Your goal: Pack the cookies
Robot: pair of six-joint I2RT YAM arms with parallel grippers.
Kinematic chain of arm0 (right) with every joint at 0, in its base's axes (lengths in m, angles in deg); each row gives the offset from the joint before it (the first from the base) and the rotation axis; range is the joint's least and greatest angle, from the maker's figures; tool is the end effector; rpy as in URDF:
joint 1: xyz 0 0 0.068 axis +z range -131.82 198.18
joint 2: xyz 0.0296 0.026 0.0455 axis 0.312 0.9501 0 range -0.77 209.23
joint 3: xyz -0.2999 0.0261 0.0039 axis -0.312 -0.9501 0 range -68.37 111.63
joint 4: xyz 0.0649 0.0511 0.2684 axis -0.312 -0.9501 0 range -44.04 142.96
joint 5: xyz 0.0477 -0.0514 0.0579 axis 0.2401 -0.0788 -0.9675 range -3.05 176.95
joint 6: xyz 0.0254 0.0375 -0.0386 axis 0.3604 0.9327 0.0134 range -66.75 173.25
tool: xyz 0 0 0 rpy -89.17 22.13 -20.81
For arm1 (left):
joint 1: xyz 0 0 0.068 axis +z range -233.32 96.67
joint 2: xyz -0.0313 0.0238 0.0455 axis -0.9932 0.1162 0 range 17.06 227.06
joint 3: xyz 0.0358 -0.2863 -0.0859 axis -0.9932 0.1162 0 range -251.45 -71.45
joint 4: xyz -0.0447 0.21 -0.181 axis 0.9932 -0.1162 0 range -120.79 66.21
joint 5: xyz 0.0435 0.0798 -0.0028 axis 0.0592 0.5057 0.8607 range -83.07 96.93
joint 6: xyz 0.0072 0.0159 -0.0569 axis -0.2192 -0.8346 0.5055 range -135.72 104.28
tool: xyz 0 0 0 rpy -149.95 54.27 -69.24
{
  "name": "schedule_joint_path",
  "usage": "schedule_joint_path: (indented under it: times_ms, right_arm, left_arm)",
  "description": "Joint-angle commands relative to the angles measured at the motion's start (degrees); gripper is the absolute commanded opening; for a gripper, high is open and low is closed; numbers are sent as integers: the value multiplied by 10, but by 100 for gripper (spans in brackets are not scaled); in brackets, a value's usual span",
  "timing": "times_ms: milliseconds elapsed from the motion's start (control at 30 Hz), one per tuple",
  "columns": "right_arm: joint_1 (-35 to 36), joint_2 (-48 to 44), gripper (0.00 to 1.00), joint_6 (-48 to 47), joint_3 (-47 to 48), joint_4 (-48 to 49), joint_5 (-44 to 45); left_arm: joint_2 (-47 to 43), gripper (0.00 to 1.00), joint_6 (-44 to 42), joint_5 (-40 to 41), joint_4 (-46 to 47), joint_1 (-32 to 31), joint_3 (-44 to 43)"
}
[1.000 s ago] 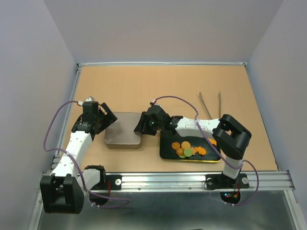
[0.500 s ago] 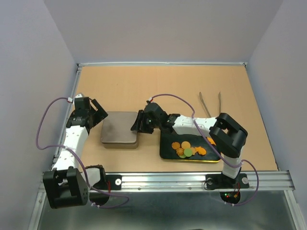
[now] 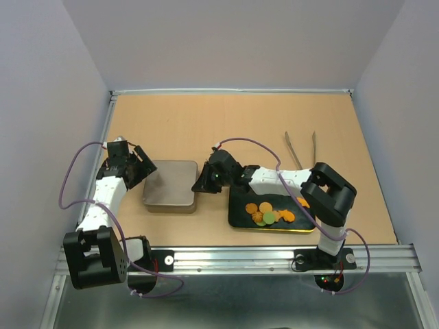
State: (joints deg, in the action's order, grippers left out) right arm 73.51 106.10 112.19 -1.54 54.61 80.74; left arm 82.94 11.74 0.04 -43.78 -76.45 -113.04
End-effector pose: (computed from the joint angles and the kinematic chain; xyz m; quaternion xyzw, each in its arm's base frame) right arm 0.2458 0.3637 0.1962 0.0048 0.8993 0.3916 0.1949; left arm 0.2498 0.0247 0.2445 -0.2492 0.8857 -0.1238 0.3716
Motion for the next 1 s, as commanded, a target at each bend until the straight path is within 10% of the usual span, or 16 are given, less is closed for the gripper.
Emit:
schedule_joint_path:
  times_ms: [0,433,667,967]
  right_arm:
    - [17,-32,17,-1,-31,-2,5]
    - [45,-24,16,11,-35,-15,23]
    - [44,-29,52,21,-37,-75,57]
    - [42,-68,59,3,-6,-128,82]
  left_arm:
    - [-23,79,-7,-17,11,4,4]
    - [-37,79,-7,-18,0,3,1]
    - [-44,79,-11,-23,1,4,0]
    - [-63,79,-8,-35,-3,3,-7]
